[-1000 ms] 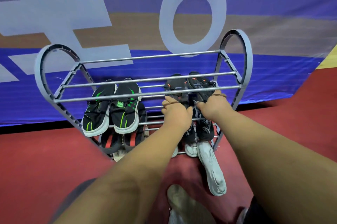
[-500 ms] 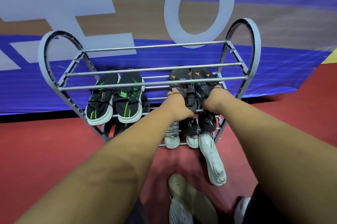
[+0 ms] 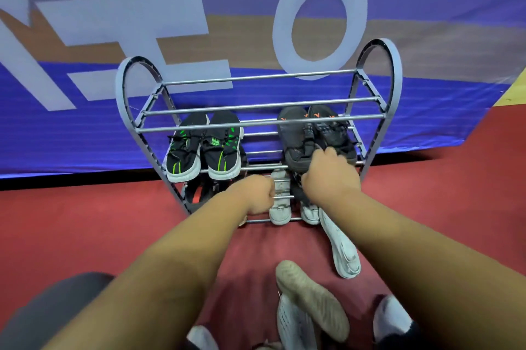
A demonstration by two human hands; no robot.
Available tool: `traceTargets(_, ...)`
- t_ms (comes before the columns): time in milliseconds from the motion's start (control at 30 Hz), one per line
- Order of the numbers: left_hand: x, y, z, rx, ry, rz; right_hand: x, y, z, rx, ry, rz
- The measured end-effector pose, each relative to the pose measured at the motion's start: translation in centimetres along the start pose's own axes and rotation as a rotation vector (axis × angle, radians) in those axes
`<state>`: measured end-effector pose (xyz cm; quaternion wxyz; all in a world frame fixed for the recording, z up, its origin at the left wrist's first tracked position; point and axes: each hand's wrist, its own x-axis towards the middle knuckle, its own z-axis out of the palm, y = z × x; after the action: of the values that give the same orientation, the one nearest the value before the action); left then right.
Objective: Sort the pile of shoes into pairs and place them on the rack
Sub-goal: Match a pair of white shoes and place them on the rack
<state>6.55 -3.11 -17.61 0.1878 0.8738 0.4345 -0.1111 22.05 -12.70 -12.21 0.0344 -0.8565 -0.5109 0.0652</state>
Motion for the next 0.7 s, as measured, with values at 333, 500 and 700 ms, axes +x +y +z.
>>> traceTargets(333, -4.1, -0.5, 17.6, -0.172, -0.459, -0.224, -5.9, 5.2, 19.6, 0.048, -0.648, 0.111)
traceTargets(500, -7.4, -0.2, 27.1, -0.431, -0.558, -0.446, -8.2, 8.1, 28.7, 0.001, -0.765, 0.033)
traceTargets(700, -7.3, 0.3, 31.4, -0.66, -0.561, -0.594, -9.1, 7.2, 30.6, 0.017, -0.737, 0.024)
